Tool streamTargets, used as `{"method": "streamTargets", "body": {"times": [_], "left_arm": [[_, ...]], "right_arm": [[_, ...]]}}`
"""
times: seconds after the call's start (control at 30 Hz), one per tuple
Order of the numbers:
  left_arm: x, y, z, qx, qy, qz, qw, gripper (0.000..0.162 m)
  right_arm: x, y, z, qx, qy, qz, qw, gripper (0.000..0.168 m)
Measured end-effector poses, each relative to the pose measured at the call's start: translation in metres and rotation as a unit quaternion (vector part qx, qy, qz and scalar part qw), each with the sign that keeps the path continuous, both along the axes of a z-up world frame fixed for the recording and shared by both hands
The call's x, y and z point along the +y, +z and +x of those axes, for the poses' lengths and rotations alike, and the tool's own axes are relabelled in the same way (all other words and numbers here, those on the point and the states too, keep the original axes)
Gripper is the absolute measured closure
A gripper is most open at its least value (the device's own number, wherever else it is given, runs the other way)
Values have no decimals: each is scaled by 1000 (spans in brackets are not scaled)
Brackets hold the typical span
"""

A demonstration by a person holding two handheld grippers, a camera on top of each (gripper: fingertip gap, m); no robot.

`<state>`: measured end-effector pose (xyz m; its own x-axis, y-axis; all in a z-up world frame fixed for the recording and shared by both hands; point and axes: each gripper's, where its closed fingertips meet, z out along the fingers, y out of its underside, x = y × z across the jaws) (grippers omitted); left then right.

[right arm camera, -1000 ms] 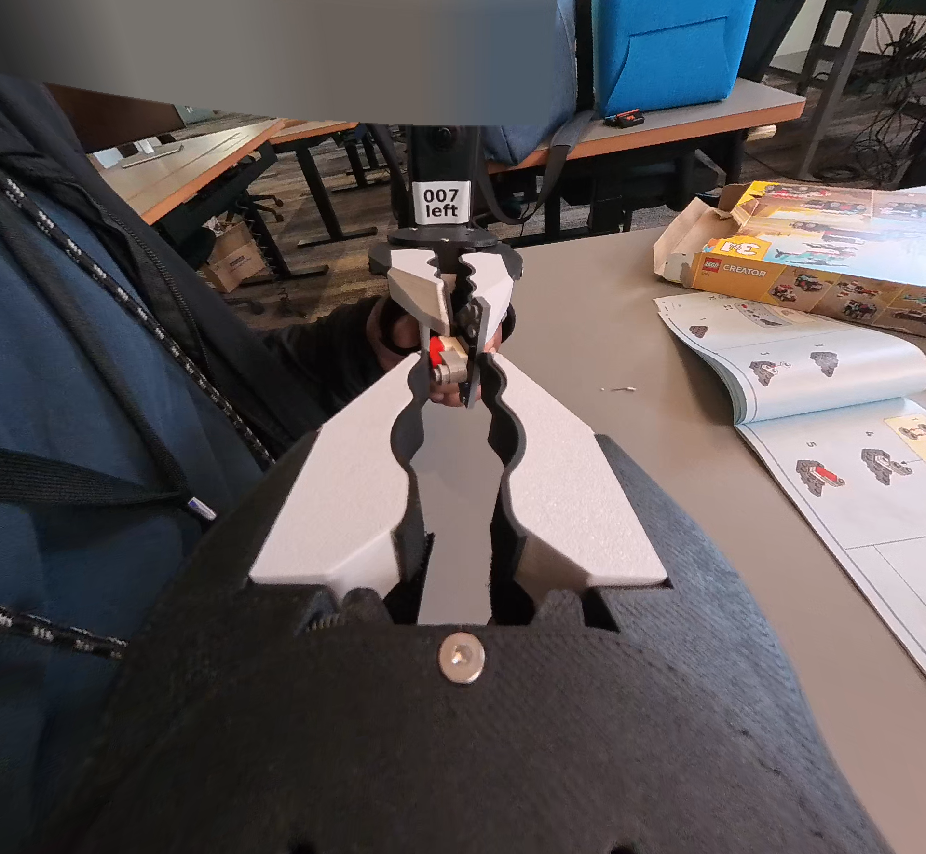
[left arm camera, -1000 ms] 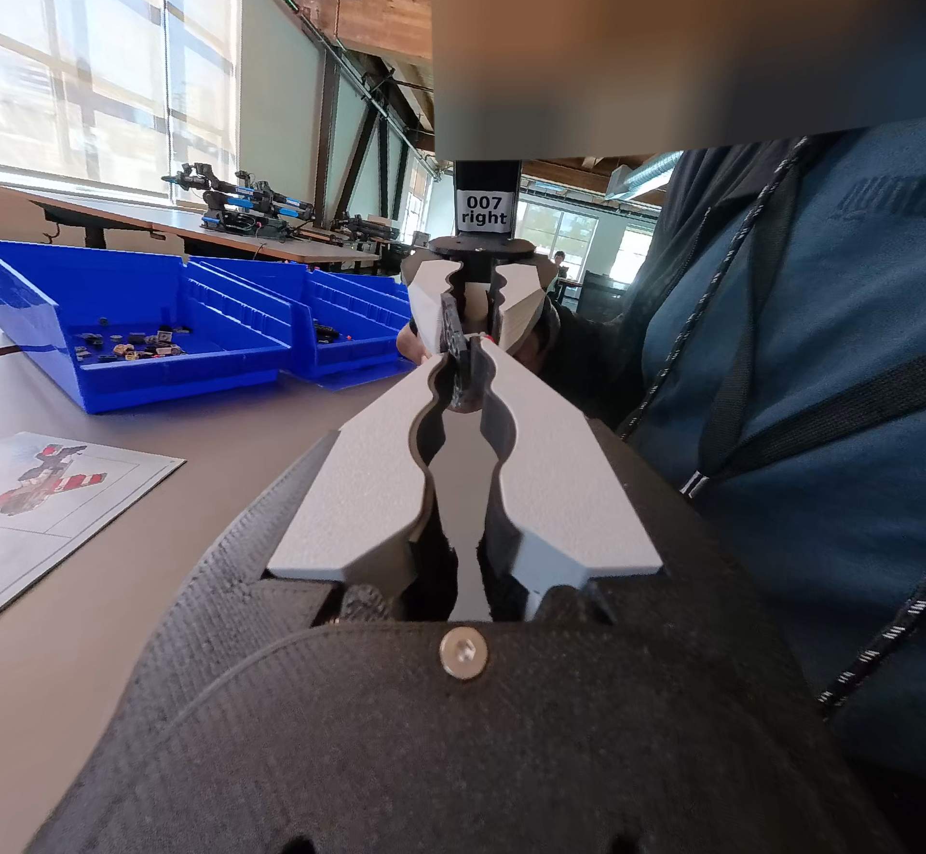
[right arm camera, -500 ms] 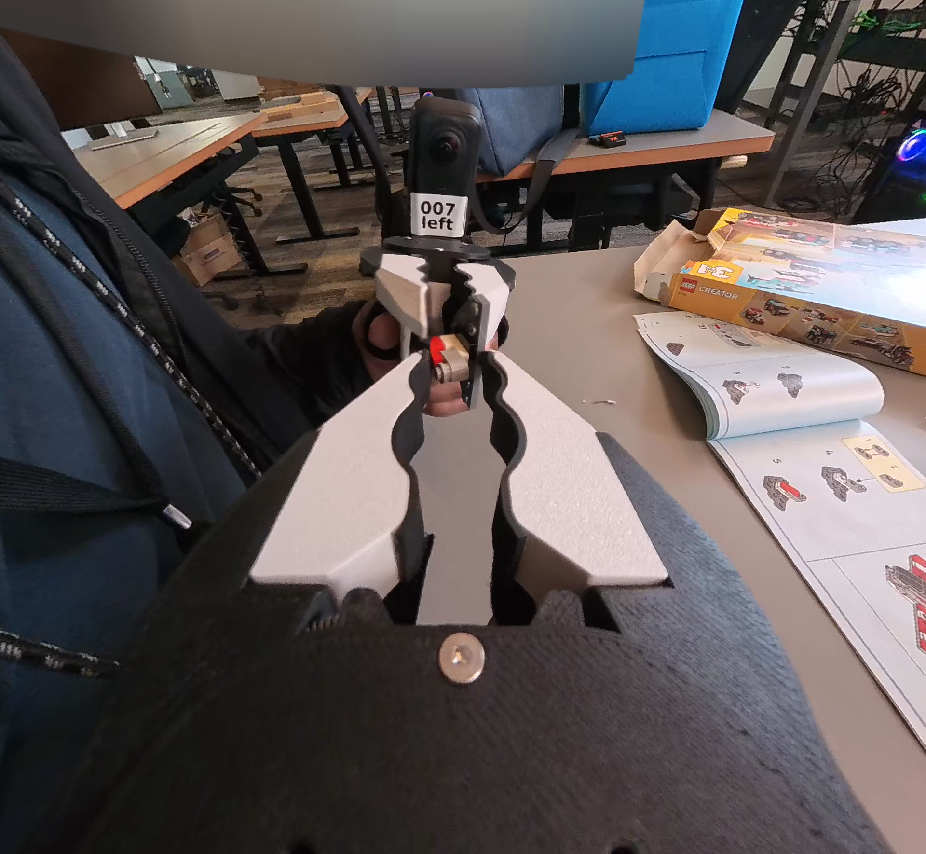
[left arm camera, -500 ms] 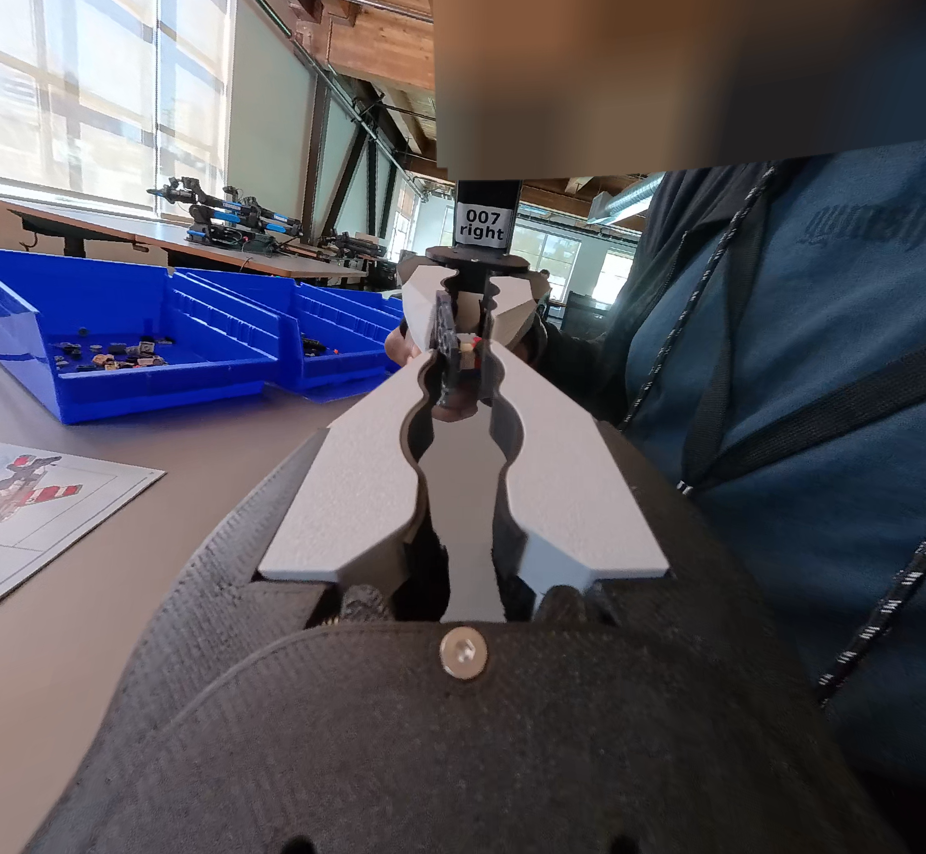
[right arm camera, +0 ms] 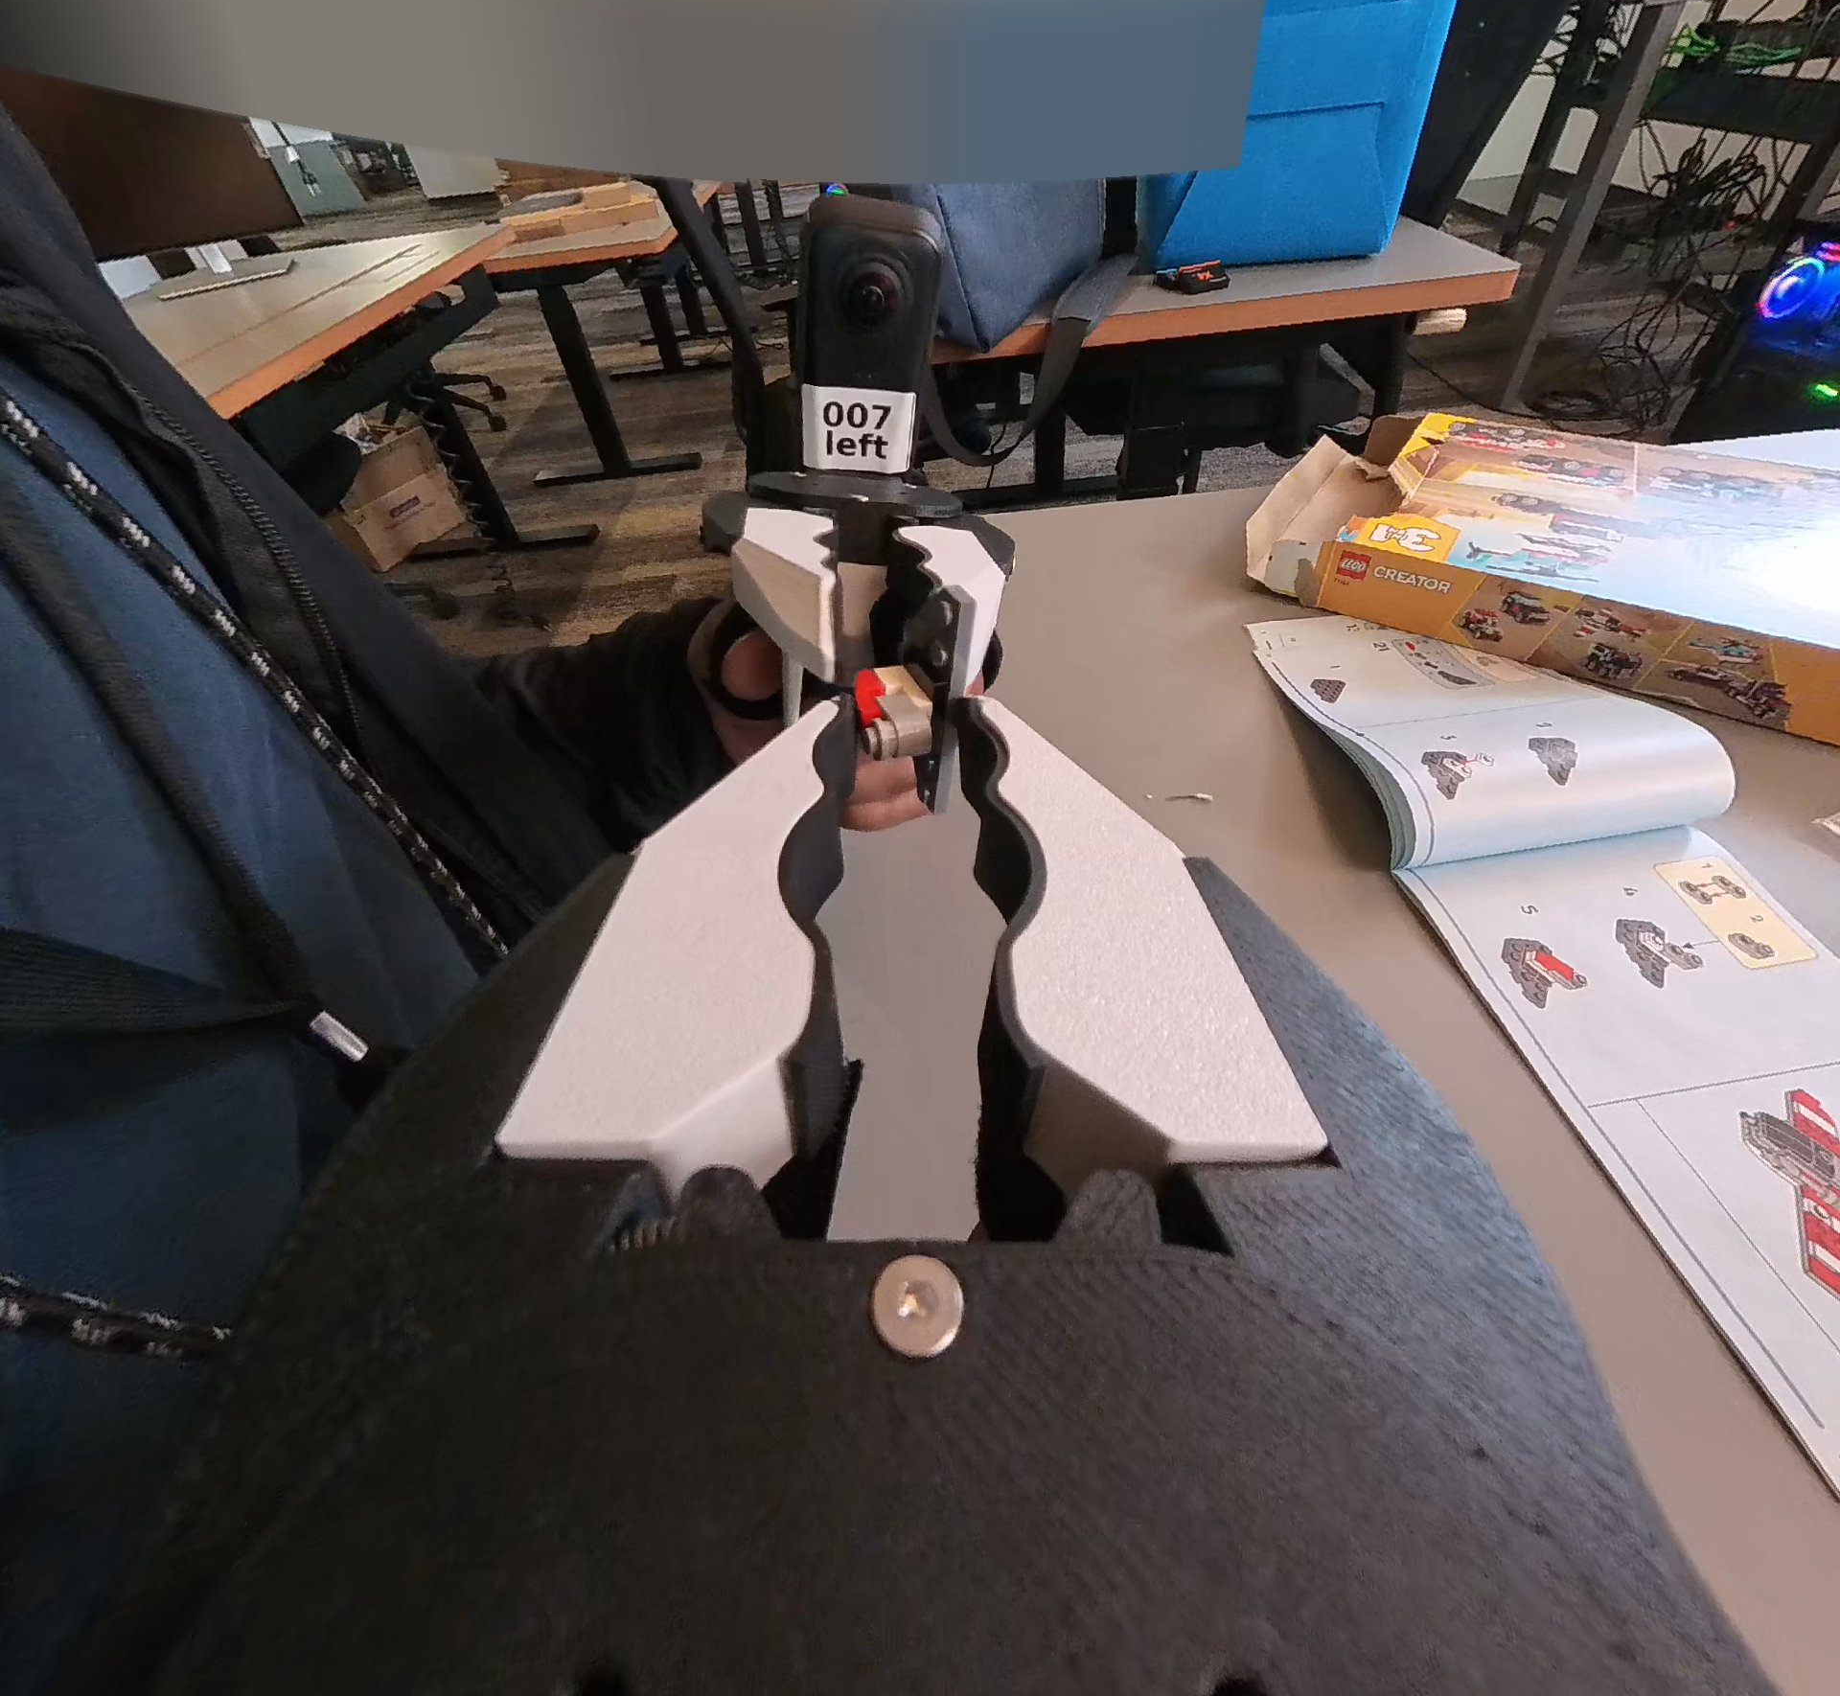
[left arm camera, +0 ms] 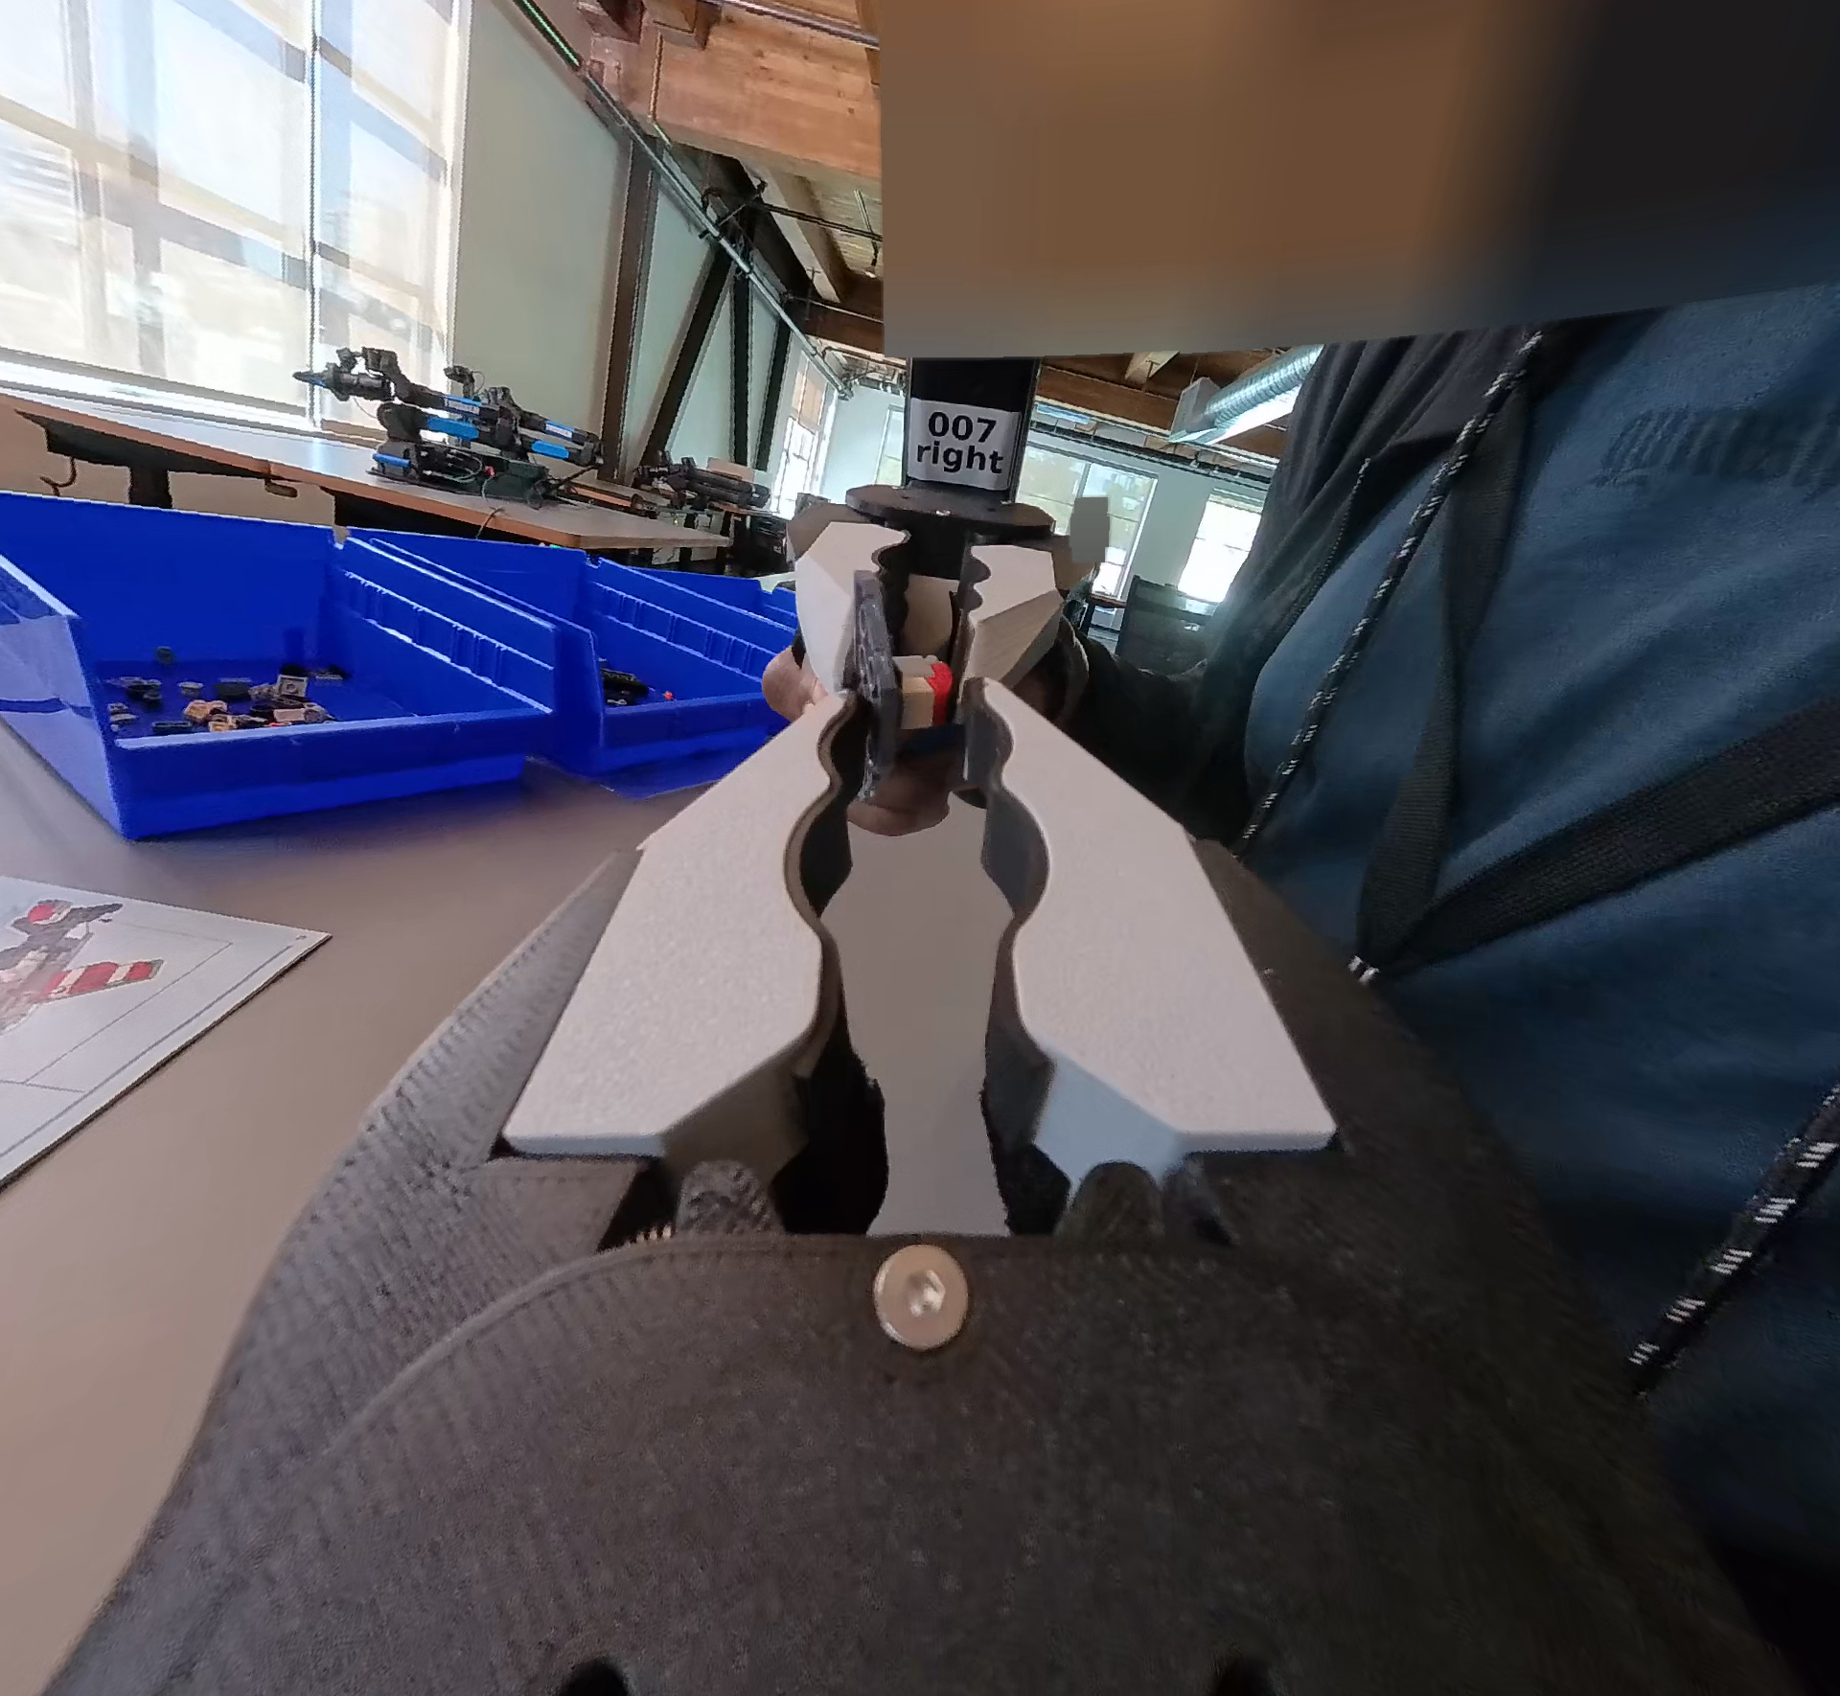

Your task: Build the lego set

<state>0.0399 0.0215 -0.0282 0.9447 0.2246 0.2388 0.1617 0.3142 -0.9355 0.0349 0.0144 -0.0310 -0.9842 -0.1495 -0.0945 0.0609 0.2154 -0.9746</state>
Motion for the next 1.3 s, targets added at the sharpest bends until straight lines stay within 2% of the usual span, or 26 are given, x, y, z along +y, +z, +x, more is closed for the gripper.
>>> {"method": "streamTargets", "body": {"times": [0.6,1.2,1.3], "left_arm": [[2,-2,3,12,-8,-10,1000,145],[4,-6,-1,-18,-12,-6,1000,145],[-1,-3,-1,-15,-7,3,1000,150]], "right_arm": [[1,1,7,3,14,0,1000,147],[5,-5,1,-7,6,16,1000,147],[6,-4,1,-2,9,18,1000,147]]}}
